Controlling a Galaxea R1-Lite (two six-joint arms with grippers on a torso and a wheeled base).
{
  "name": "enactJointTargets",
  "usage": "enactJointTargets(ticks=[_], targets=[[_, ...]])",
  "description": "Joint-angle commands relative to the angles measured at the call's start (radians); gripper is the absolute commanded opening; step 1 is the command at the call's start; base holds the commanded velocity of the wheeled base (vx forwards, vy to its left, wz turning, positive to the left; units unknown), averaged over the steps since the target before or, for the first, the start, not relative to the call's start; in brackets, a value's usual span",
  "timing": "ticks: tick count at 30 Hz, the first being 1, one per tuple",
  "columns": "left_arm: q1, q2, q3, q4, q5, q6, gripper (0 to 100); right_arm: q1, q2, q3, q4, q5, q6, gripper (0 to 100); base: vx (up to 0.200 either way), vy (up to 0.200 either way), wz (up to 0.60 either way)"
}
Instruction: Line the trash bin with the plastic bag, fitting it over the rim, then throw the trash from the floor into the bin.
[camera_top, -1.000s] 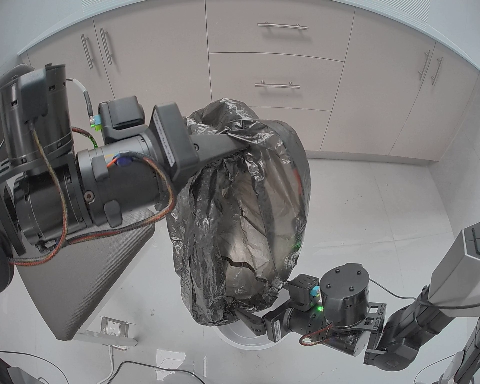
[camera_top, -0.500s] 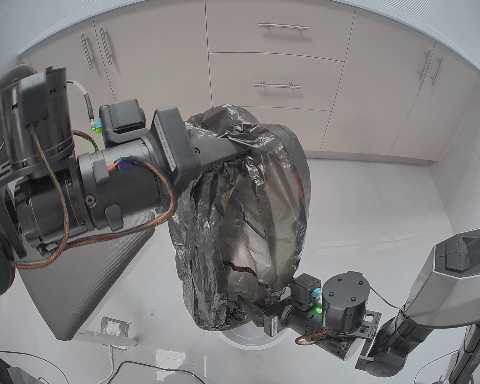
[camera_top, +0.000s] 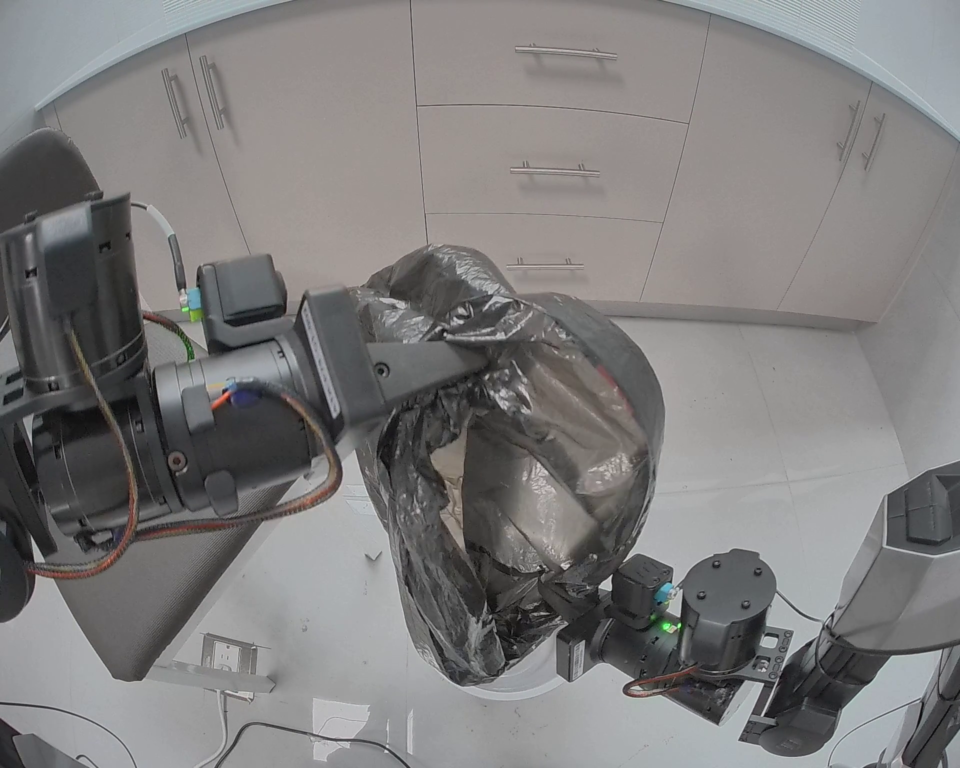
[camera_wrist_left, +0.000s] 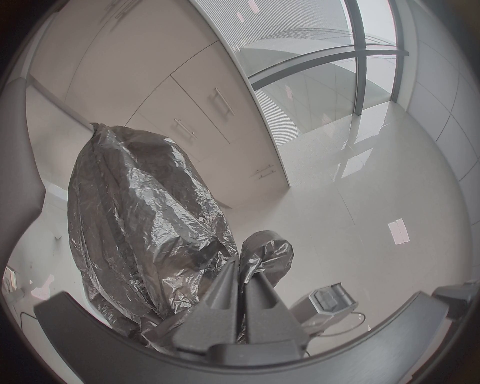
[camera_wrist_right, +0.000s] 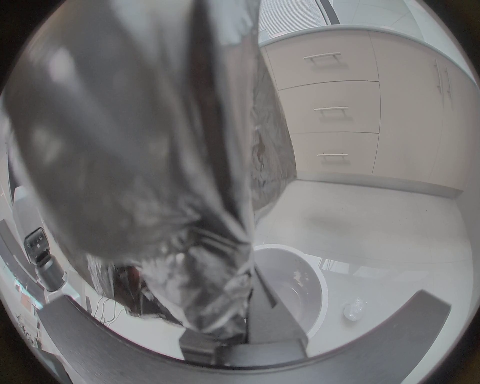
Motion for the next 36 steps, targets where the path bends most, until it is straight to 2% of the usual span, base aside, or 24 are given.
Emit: enactJointTargets(ticks=[1, 3, 4, 5, 6, 10, 12, 13, 17, 21, 23, 29, 36], targets=[[0.004, 0.0, 0.053, -0.001, -0.046, 0.002, 0, -0.032, -0.082, 0.033, -0.007, 0.056, 0.004, 0, 0.0, 0.0, 0.0], [0.01, 0.012, 0.087, -0.009, -0.111, 0.002, 0, -0.07, -0.118, 0.039, -0.001, 0.157, 0.01, 0, 0.0, 0.0, 0.0], [0.01, 0.021, 0.096, -0.023, -0.134, 0.002, 0, -0.084, -0.13, 0.039, 0.004, 0.191, 0.015, 0, 0.0, 0.0, 0.0], [0.01, 0.021, 0.096, -0.023, -0.134, 0.002, 0, -0.084, -0.13, 0.039, 0.004, 0.191, 0.015, 0, 0.0, 0.0, 0.0], [0.012, 0.05, 0.113, -0.069, -0.192, 0.002, 0, -0.107, -0.153, 0.049, 0.028, 0.269, 0.036, 0, 0.0, 0.0, 0.0], [0.01, 0.105, 0.139, -0.158, -0.312, 0.004, 0, -0.115, -0.194, 0.08, 0.102, 0.421, 0.125, 0, 0.0, 0.0, 0.0], [0.01, 0.11, 0.139, -0.165, -0.321, 0.004, 0, -0.115, -0.197, 0.083, 0.108, 0.435, 0.138, 0, 0.0, 0.0, 0.0], [0.003, 0.147, 0.136, -0.198, -0.359, 0.004, 0, -0.115, -0.207, 0.105, 0.119, 0.516, 0.202, 0, 0.0, 0.0, 0.0], [-0.027, 0.193, 0.137, -0.233, -0.387, 0.005, 0, -0.116, -0.199, 0.128, 0.119, 0.632, 0.266, 0, 0.0, 0.0, 0.0], [-0.06, 0.208, 0.143, -0.235, -0.388, 0.004, 0, -0.113, -0.168, 0.135, 0.115, 0.692, 0.334, 0, 0.0, 0.0, 0.0], [-0.073, 0.21, 0.148, -0.235, -0.388, 0.004, 0, -0.107, -0.142, 0.138, 0.114, 0.7, 0.34, 0, 0.0, 0.0, 0.0], [-0.08, 0.24, 0.15, -0.235, -0.387, -0.002, 0, -0.104, -0.065, 0.16, 0.099, 0.697, 0.332, 0, 0.0, 0.0, 0.0], [-0.109, 0.314, 0.148, -0.241, -0.391, -0.001, 0, -0.104, -0.033, 0.284, 0.011, 0.695, 0.335, 0, 0.0, 0.0, 0.0]])
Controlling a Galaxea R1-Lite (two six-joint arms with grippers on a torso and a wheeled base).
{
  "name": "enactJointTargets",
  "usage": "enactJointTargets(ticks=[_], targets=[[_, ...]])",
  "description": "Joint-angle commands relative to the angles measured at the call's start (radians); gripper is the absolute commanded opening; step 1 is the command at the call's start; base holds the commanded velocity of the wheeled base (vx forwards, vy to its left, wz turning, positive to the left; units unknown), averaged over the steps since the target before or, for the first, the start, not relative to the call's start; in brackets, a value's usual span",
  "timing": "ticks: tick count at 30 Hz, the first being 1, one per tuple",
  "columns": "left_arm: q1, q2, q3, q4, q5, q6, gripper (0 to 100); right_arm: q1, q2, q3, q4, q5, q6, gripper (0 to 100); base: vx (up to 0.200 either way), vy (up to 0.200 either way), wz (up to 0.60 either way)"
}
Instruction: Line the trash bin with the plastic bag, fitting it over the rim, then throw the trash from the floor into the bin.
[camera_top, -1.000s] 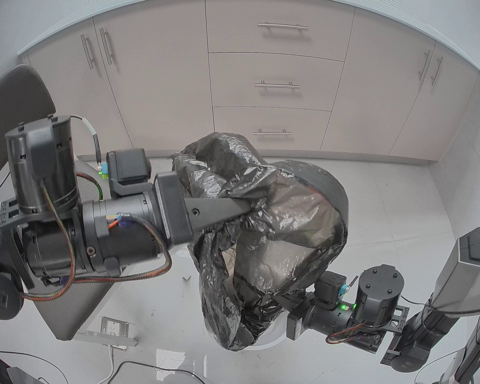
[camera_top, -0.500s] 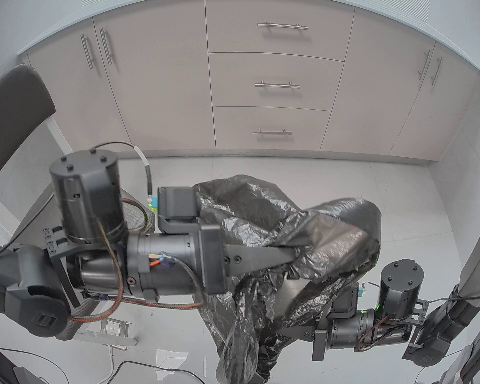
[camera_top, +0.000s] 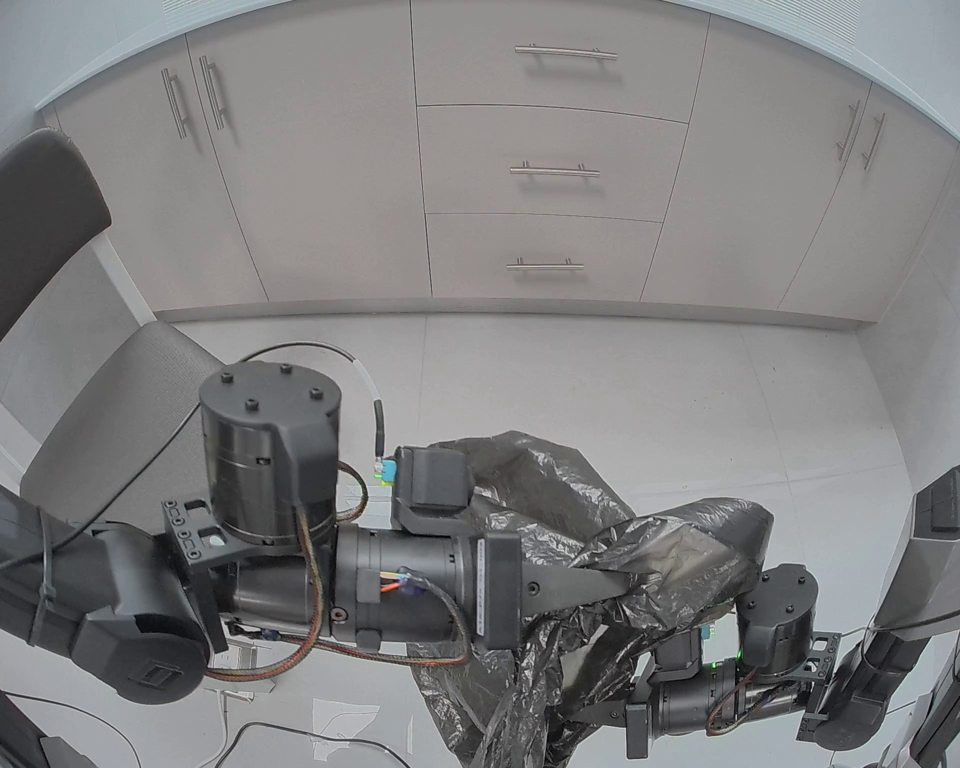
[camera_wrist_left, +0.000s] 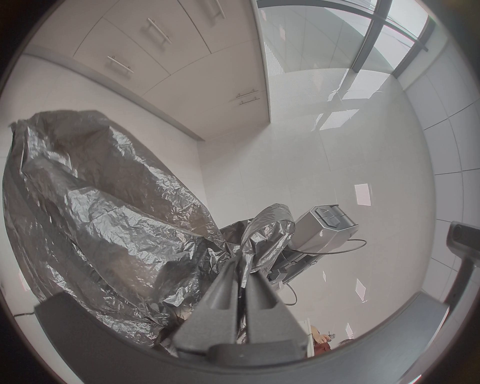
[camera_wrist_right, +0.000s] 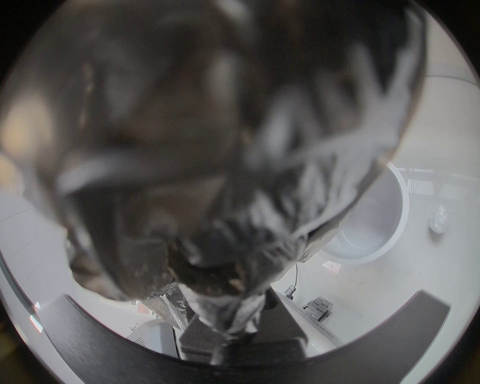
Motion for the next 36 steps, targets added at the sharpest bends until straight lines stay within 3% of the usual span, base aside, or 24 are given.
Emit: enactJointTargets(ticks=[1, 5, 8, 17, 29, 33, 36], targets=[[-0.031, 0.075, -0.003, -0.004, -0.002, -0.001, 0, 0.0, 0.041, 0.092, -0.061, 0.0, 0.0, 0, 0.0, 0.0, 0.0], [-0.061, 0.105, 0.002, -0.004, -0.001, 0.0, 0, 0.001, 0.095, 0.17, -0.154, -0.005, -0.004, 0, 0.0, 0.0, 0.0], [-0.075, 0.124, 0.007, -0.004, -0.001, 0.0, 0, 0.0, 0.127, 0.17, -0.177, -0.046, 0.0, 0, 0.0, 0.0, 0.0], [-0.074, 0.211, 0.011, -0.012, -0.002, 0.0, 0, 0.004, 0.213, 0.167, -0.177, -0.063, 0.0, 0, 0.0, 0.0, 0.0], [-0.074, 0.296, 0.04, -0.117, -0.002, -0.003, 0, -0.005, 0.207, 0.168, -0.177, -0.072, 0.011, 0, 0.0, 0.0, 0.0], [-0.08, 0.303, 0.036, -0.119, -0.004, -0.003, 0, -0.009, 0.214, 0.17, -0.177, -0.18, 0.015, 0, 0.0, 0.0, 0.0], [-0.081, 0.319, 0.033, -0.12, -0.004, -0.001, 0, -0.014, 0.216, 0.168, -0.177, -0.207, 0.038, 0, 0.0, 0.0, 0.0]])
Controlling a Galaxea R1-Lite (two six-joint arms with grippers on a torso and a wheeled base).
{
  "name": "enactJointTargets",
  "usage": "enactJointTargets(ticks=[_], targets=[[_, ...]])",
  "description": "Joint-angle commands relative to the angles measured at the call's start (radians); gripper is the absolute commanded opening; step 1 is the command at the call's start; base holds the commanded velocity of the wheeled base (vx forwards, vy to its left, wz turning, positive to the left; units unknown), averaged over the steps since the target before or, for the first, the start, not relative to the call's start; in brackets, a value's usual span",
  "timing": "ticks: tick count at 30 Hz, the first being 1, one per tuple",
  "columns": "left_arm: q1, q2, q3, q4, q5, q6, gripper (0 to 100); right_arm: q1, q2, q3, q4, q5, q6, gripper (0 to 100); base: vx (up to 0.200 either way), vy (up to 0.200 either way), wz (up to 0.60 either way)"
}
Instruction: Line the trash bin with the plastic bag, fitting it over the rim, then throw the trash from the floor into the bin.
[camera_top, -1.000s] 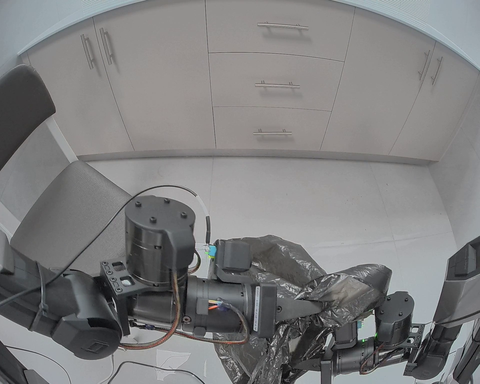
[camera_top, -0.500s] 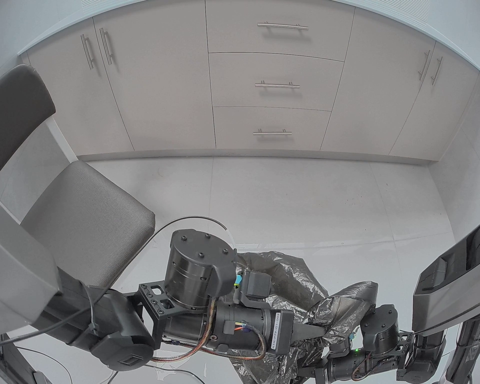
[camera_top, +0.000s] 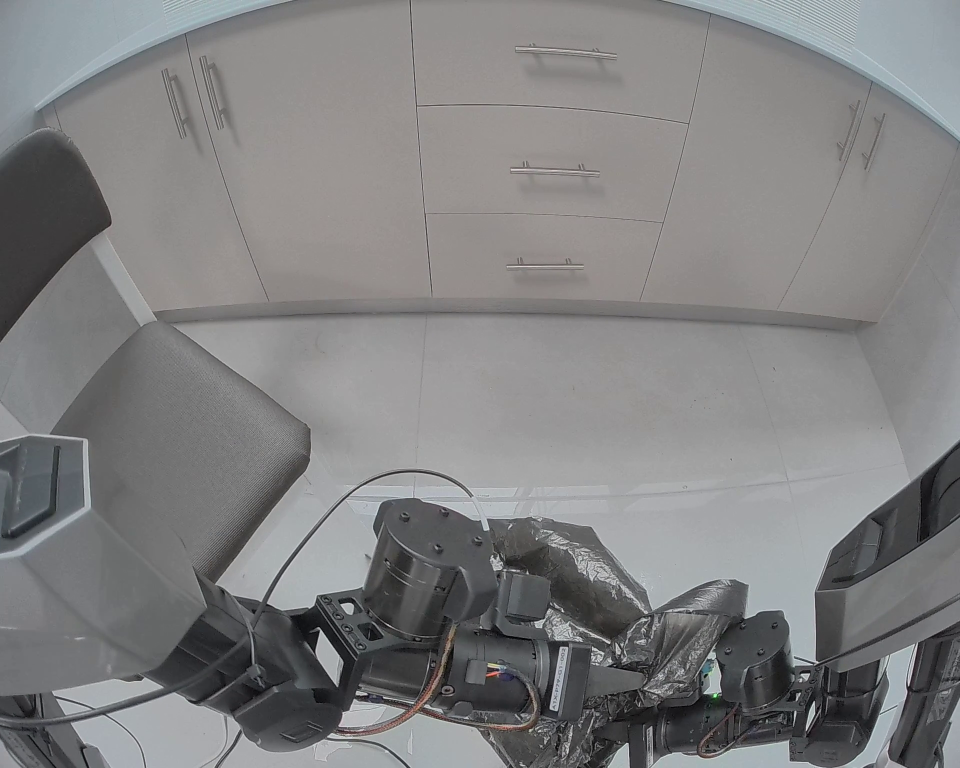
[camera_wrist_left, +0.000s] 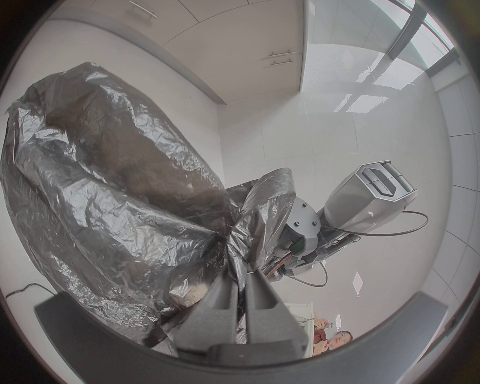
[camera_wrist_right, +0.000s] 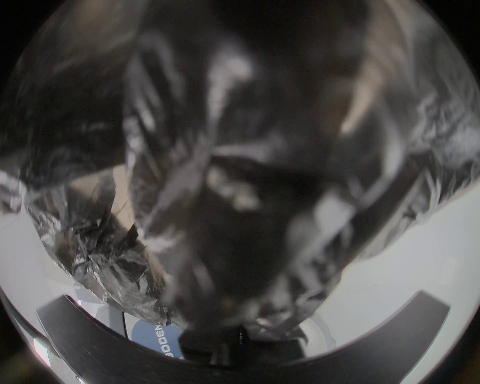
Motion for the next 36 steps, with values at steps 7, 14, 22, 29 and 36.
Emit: enactJointTargets(ticks=[7, 14, 22, 29, 36], targets=[[0.068, 0.041, 0.015, -0.068, 0.012, 0.003, 0, -0.021, -0.003, -0.061, -0.017, -0.051, 0.049, 0, 0.0, 0.0, 0.0], [0.199, 0.041, 0.116, -0.238, 0.01, 0.007, 0, -0.09, 0.047, -0.202, -0.017, -0.057, 0.041, 0, 0.0, 0.0, 0.0], [0.294, 0.107, 0.145, -0.3, 0.01, 0.01, 0, -0.133, 0.132, -0.266, -0.017, -0.06, 0.006, 0, 0.0, 0.0, 0.0], [0.335, 0.167, 0.165, -0.365, 0.01, 0.009, 0, -0.158, 0.162, -0.263, -0.017, -0.06, -0.015, 0, 0.0, 0.0, 0.0], [0.378, 0.227, 0.188, -0.441, 0.012, 0.01, 0, -0.184, 0.191, -0.252, -0.017, -0.06, -0.028, 0, 0.0, 0.0, 0.0]])
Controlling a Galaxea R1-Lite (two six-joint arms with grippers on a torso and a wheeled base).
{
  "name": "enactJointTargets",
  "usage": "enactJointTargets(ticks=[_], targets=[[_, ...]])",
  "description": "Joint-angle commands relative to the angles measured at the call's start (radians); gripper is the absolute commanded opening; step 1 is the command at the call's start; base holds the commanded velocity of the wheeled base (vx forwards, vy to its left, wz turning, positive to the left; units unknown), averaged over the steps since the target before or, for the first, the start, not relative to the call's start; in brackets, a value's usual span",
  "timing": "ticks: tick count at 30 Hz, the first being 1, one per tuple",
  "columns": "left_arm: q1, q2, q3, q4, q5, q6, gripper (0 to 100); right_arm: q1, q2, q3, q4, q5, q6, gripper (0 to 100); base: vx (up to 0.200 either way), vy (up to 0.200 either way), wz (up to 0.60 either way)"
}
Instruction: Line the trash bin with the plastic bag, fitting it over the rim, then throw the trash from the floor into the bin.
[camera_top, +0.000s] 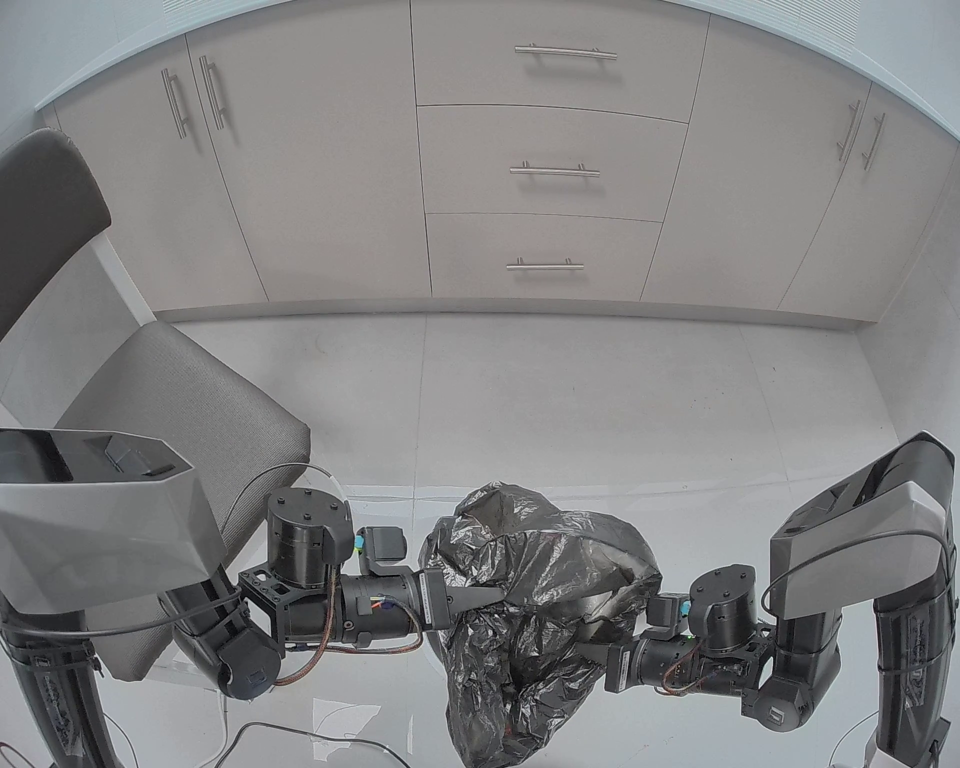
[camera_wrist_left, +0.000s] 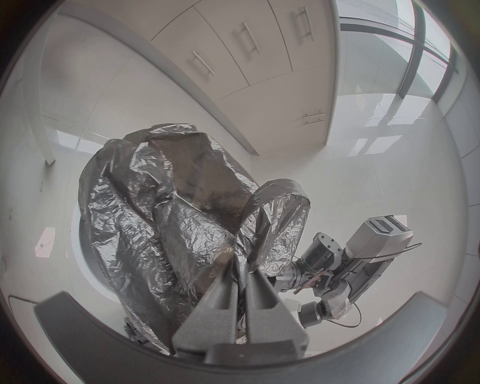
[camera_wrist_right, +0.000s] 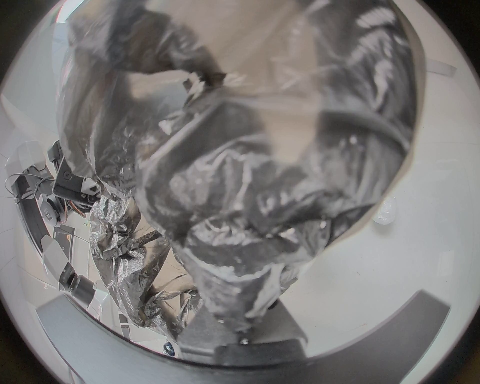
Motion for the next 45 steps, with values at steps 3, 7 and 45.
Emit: enactJointTargets(ticks=[3, 7, 45], targets=[[0.07, 0.051, 0.03, -0.031, 0.001, 0.0, 0, -0.026, 0.04, 0.015, -0.018, 0.001, -0.024, 0, 0.0, 0.0, 0.0], [0.098, 0.06, 0.053, -0.051, 0.001, 0.005, 0, -0.024, 0.051, 0.017, -0.018, 0.0, -0.026, 0, 0.0, 0.0, 0.0], [0.101, 0.188, -0.031, -0.063, 0.321, 0.167, 0, -0.013, 0.173, -0.083, -0.018, -0.298, -0.121, 0, 0.0, 0.0, 0.0]])
